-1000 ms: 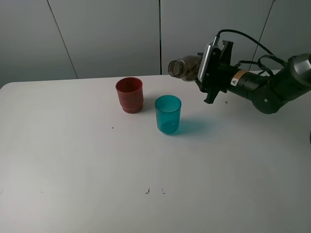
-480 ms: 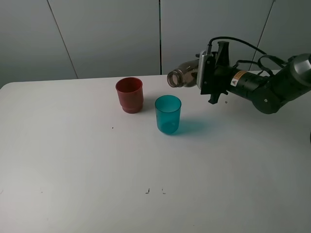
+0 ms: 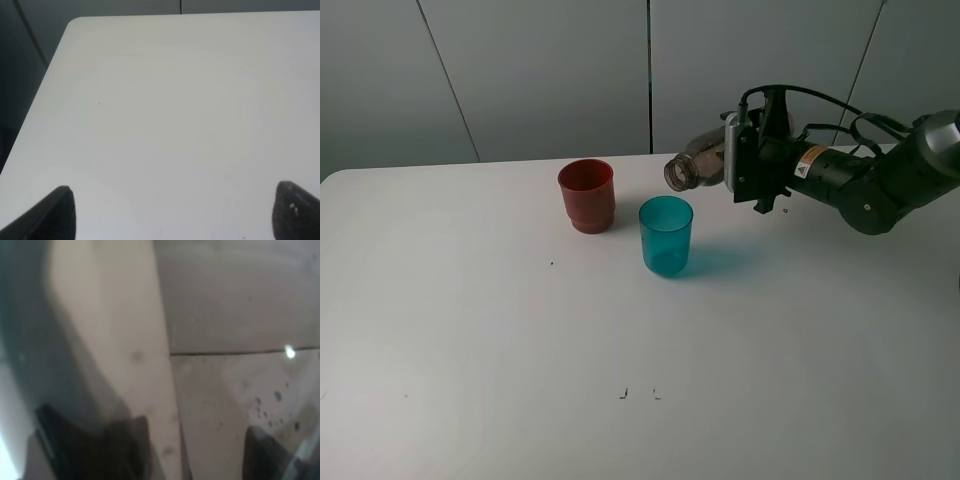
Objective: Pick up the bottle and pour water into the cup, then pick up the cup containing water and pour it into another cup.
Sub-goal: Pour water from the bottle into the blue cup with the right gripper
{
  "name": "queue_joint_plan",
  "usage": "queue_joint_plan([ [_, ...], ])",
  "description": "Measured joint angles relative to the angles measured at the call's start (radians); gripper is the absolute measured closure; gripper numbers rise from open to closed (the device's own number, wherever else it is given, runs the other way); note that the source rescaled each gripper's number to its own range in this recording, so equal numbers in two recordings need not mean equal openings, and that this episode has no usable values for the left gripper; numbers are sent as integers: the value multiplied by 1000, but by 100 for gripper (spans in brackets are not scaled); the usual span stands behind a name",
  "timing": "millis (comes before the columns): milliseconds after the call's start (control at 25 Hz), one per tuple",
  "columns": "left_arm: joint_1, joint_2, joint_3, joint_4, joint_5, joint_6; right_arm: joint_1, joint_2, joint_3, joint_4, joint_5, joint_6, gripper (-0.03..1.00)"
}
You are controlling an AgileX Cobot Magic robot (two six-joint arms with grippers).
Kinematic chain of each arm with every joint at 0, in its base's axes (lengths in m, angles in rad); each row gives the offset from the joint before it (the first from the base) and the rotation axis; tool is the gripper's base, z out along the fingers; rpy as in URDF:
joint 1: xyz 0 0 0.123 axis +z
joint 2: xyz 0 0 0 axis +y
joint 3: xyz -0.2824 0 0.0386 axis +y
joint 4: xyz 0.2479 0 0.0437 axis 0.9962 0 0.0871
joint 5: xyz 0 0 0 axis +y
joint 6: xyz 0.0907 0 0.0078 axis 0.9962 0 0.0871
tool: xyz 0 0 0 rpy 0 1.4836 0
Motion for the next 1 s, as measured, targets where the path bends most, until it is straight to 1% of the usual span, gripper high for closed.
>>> queue_joint_plan([
  [1000, 0, 0, 0, 0, 0, 0, 0, 0, 0, -30, 1, -108, 93],
])
